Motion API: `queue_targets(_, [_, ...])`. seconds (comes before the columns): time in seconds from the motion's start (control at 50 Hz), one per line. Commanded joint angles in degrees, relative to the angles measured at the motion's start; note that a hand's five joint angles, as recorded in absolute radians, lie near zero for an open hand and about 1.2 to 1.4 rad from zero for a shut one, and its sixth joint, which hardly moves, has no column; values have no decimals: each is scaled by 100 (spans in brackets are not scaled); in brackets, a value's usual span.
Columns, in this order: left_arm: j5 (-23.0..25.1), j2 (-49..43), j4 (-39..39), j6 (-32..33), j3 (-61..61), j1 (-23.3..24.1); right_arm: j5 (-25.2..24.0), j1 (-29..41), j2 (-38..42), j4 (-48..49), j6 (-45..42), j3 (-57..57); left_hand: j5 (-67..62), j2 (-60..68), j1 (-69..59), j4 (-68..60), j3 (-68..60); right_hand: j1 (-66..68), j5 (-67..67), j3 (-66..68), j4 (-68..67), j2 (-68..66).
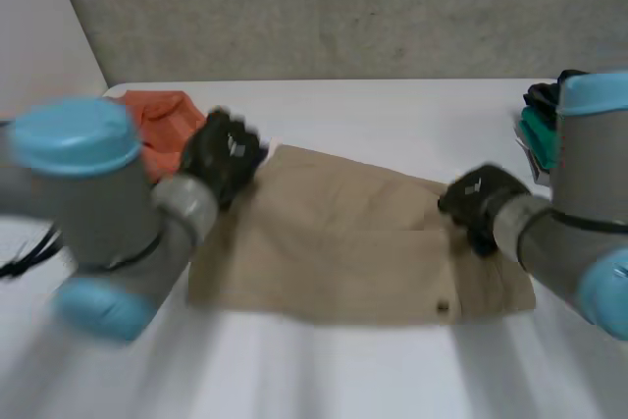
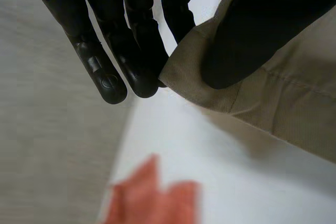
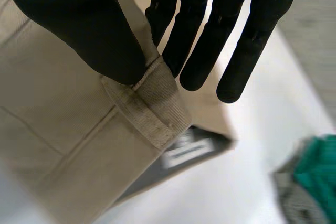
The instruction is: Fold the laundry.
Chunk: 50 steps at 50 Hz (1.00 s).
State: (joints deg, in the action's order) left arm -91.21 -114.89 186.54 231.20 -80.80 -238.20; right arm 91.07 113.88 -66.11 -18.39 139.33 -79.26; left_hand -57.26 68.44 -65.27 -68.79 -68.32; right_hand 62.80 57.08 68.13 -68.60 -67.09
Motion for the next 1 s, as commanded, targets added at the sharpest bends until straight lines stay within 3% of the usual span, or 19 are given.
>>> queue_targets(0.02, [-125,-1939,831,4,2628,-43,780,11,871,1038,59,982,-1274,1156,-1473,-1121,-1168,1720,1292,1187,-1140,-1291])
queue_targets(0.22, [305,-3707,1252,-110,4608,-69,1378,81,1908,2260,-169,1782,-1274,1156,-1473,-1121,-1168,1720,1292,1187,-1140,-1291])
queue_targets(0.24, [331,-3769,1323,-154,4652,-60,1430,81,1970,2357,-187,1817,-1274,1156,-1473,-1121,-1168,760,332,227,-180,-331])
queue_targets(0.26, [349,-3813,1393,-215,4687,-43,1492,81,2014,2453,-196,1835,-743,626,-942,-590,-637,-1848,-2276,-2380,2427,2277])
queue_targets(0.28, [367,-3839,1541,-373,4687,18,1649,90,2049,2689,-205,1844,4475,-4592,4276,4627,4580,-5280,-5708,-5813,5860,5709])
queue_targets(0.3, [376,-3840,1621,-444,4687,45,1729,90,2041,2805,-205,1835,5726,-5844,5527,5879,5832,-5280,-5708,-5813,5860,5709])
queue_targets(0.32, [376,-3840,1718,-523,4670,80,1808,90,2006,2919,-196,1783,5178,-5295,4979,5330,5283,-5280,-5708,-5813,5860,5709])
queue_targets(0.42, [314,-3472,1938,-822,4267,230,1844,55,1568,3272,-38,1195,5726,-5844,5527,5879,5832,-5280,-5708,-5813,5860,5709])
queue_targets(0.5, [332,-2393,2000,-954,3171,186,1275,37,156,3219,120,99,5726,-5844,5527,5879,5832,-5280,-5708,-5813,5860,5709])
queue_targets(0.58, [332,-1610,2000,-1120,2213,186,791,-15,-471,2782,313,-684,5726,-5844,5527,5879,5832,-5280,-5708,-5813,5860,5709])
queue_targets(0.68, [332,-792,1974,-1656,1008,186,517,-437,-622,1955,1305,-1267,5726,-5844,5527,5879,5832,-5280,-5708,-5813,5860,5709])
queue_targets(0.74, [340,-544,1982,-1885,584,203,52,-674,-605,1602,1956,-1583,5726,-5844,5527,5879,5832,-5280,-5708,-5813,5860,5709])
queue_targets(0.84, [375,-228,2000,-2202,-92,230,-922,-1077,-491,1899,2160,-2014,5726,-5844,5527,5879,5832,-5105,-5533,-5637,5684,5534])
queue_targets(0.88, [376,-192,2009,-2220,-181,238,-1082,-1184,-351,2076,2203,-2049,5726,-5844,5527,5879,5832,-5003,-5431,-5536,5583,5432])
queue_targets(0.94, [376,-192,2018,-2229,-243,256,-1136,-1290,63,2305,2212,-1962,5726,-5844,5527,5879,5832,-4282,-4710,-4815,4862,4711])
queue_targets(0.96, [367,-192,2018,-2229,-243,256,-1109,-1290,142,2331,2195,-1944,5726,-5844,5527,5879,5832,-3497,-3925,-4029,4076,3926])
queue_targets(0.98, [349,-192,2018,-2229,-252,256,-1040,-1307,229,2453,2108,-1935,5726,-5844,5527,5879,5832,874,446,342,-295,-445])
queue_targets(1.0, [349,-192,2018,-2229,-252,265,-943,-1316,230,2507,2107,-1927,5726,-5844,5527,5879,5832,1711,1283,1179,-1132,-1282])
